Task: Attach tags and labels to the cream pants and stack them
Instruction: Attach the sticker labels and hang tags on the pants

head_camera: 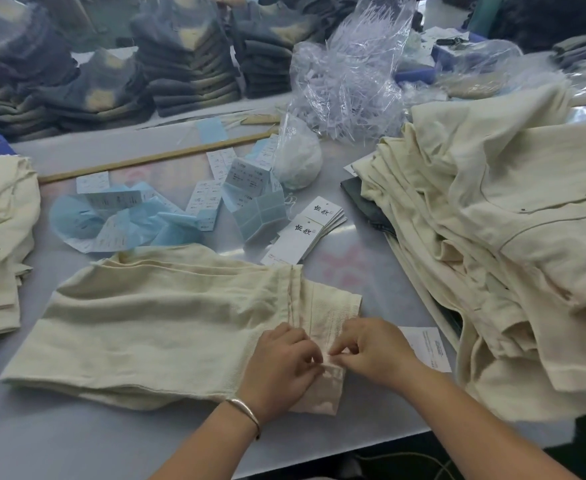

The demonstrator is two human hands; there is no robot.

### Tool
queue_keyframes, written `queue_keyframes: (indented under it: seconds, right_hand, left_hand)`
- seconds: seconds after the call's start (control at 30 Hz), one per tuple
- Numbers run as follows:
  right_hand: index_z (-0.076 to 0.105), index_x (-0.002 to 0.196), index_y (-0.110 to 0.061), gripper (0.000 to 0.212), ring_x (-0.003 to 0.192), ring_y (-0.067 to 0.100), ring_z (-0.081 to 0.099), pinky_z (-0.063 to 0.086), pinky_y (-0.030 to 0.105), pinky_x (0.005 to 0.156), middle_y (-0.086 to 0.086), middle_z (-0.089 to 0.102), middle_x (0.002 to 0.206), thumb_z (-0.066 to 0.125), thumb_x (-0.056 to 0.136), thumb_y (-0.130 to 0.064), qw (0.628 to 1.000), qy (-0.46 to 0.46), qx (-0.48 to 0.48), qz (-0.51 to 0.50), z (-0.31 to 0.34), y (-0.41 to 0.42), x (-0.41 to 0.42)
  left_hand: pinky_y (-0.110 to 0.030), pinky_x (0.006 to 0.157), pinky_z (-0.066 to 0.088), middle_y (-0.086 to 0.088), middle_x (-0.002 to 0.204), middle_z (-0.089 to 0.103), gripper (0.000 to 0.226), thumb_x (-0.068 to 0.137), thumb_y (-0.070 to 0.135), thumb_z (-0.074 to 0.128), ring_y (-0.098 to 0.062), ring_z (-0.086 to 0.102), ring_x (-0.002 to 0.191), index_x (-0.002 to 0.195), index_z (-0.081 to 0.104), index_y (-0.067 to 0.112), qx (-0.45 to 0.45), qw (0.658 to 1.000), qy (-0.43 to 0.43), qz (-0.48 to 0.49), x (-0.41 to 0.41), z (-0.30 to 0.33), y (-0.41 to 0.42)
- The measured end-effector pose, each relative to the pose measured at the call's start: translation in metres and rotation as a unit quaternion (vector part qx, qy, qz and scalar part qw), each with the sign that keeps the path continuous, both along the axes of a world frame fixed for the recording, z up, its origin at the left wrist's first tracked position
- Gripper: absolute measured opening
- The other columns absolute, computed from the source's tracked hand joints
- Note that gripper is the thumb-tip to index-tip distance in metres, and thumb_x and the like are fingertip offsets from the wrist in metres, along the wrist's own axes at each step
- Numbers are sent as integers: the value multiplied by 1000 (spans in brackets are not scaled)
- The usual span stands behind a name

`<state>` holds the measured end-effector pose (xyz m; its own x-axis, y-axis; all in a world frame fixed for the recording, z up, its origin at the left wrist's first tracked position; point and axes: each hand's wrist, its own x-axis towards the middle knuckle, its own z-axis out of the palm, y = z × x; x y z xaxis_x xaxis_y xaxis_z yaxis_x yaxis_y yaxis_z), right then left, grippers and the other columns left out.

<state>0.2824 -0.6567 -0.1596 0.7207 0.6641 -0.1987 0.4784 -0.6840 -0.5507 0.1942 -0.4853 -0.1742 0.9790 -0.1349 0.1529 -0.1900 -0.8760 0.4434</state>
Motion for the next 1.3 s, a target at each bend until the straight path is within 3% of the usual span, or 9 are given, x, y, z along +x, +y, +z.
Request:
queue_keyframes:
  seconds: [0.13, 0.27, 0.4, 0.53, 0.73, 0.87, 1.03, 1.13, 1.3]
  right_hand:
    - [72, 104, -41, 22, 89, 7, 55, 43, 27, 69, -9, 57, 84, 59, 90, -31, 996, -13, -40, 77, 2, 5, -4]
    - [74, 96, -34, 17, 70, -9, 51, 35, 13, 64, -25, 54, 70, 62, 88, -26, 993, 105, -33, 39, 4, 5, 2]
    - [71, 80, -29, 18, 61, -2, 49, 40, 18, 59, -16, 55, 63, 65, 83, -11, 979, 200, -32, 27, 6, 11, 2]
    - [75, 85, -12, 13, 62, -1, 53, 41, 14, 59, -11, 61, 65, 67, 81, -3, 967, 255, 2, -2, 5, 11, 2]
    - [76, 84, -7, 10, 71, 11, 58, 49, 26, 64, 1, 66, 72, 70, 77, -1, 965, 255, -12, -55, 3, 18, -1]
    - [76, 78, -8, 11, 77, 24, 70, 57, 34, 67, 9, 73, 79, 66, 73, -8, 978, 169, -94, -83, 4, 23, -4]
    - [73, 67, -13, 14, 58, 11, 52, 43, 25, 55, -4, 58, 56, 67, 72, -2, 961, 261, -65, -64, 10, 23, -1]
    - [56, 61, -9, 17, 42, 12, 30, 24, 23, 43, 2, 41, 51, 58, 72, 3, 928, 360, -65, -73, 19, 21, 4]
    - [54, 54, -10, 19, 40, 12, 27, 19, 24, 43, 3, 41, 49, 62, 68, 0, 917, 387, -59, -71, 19, 19, 7]
  left_hand:
    - [-21, 61, 37, 11, 67, 60, 9, 77, 30, 72, -7, 53, 64, 75, 65, 24, -50, 998, -29, 28, -4, 0, -3]
    - [-15, 49, 36, 12, 59, 60, 15, 76, 36, 74, -5, 55, 57, 74, 62, 27, -78, 990, -42, 107, -16, -2, -10]
    - [-24, 52, 47, 12, 58, 64, 13, 77, 29, 80, -3, 59, 54, 71, 69, 23, -145, 976, -16, 162, -22, -6, -17]
    - [-16, 61, 50, 18, 70, 71, 14, 77, 15, 77, 2, 66, 67, 77, 75, 29, -234, 960, 15, 152, -29, -7, -23]
    - [-18, 69, 52, 19, 84, 69, 17, 76, 19, 78, -3, 67, 80, 83, 70, 33, -256, 956, 2, 143, -42, -18, -32]
    - [-21, 66, 52, 24, 85, 69, 22, 74, 23, 72, -1, 66, 76, 90, 65, 35, -251, 945, -33, 207, -43, -24, -40]
    - [-26, 65, 52, 22, 88, 68, 19, 75, 38, 62, -2, 64, 72, 93, 64, 36, -226, 950, -50, 210, -44, -24, -43]
    - [-28, 64, 52, 18, 81, 68, 8, 75, 28, 69, -2, 62, 71, 83, 69, 31, -210, 957, -45, 197, -43, -25, -43]
    - [-16, 64, 46, 17, 76, 67, 16, 73, 15, 76, 3, 58, 70, 79, 71, 29, -178, 965, -63, 185, -42, -25, -41]
